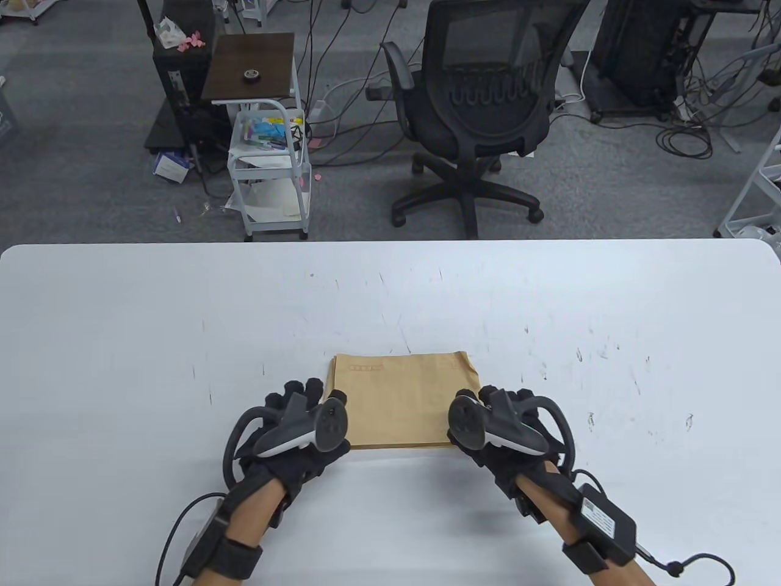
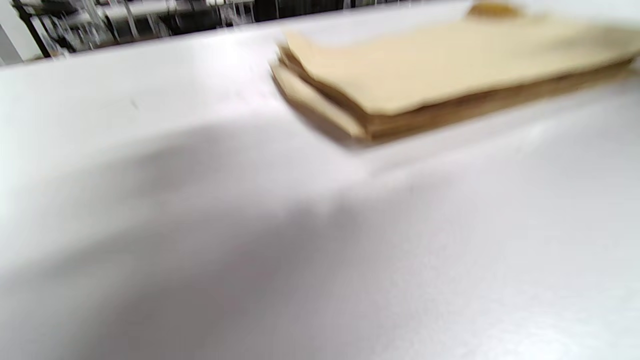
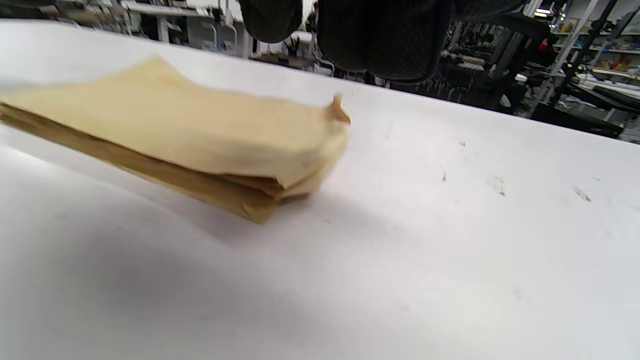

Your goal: Push scattered envelopes inward from both sides into a neat stack

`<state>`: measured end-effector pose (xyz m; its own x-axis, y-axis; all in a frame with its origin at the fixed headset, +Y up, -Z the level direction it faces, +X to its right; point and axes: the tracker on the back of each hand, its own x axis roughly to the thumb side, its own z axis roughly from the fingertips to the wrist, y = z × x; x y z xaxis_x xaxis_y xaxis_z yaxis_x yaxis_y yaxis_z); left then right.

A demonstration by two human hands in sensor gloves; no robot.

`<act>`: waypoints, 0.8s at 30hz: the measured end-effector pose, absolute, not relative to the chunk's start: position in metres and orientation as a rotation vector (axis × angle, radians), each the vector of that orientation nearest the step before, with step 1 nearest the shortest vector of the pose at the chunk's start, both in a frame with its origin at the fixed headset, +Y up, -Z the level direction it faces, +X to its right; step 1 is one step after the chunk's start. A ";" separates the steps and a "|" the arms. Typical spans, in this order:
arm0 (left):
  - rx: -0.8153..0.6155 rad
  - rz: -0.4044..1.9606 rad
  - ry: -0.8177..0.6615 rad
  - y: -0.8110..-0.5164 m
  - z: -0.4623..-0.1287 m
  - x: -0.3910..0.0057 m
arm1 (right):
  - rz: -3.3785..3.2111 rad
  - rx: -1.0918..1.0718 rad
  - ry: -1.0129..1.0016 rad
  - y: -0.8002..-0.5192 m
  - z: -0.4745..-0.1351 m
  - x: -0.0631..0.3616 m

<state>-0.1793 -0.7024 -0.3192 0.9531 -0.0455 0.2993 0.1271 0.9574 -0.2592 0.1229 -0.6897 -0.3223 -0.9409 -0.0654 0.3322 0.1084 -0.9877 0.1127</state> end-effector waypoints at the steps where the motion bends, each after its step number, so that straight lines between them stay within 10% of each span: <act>1: -0.227 -0.073 -0.297 -0.696 -0.312 -0.186 | -3.011 -0.517 -0.174 -0.683 -0.313 0.128; 9: 0.090 0.011 -0.359 -0.697 -0.256 -0.238 | -2.840 -0.557 0.265 -0.687 -0.263 0.174; 24: -0.146 -0.066 -0.250 -0.734 -0.281 -0.254 | -2.674 -0.612 0.226 -0.731 -0.282 0.177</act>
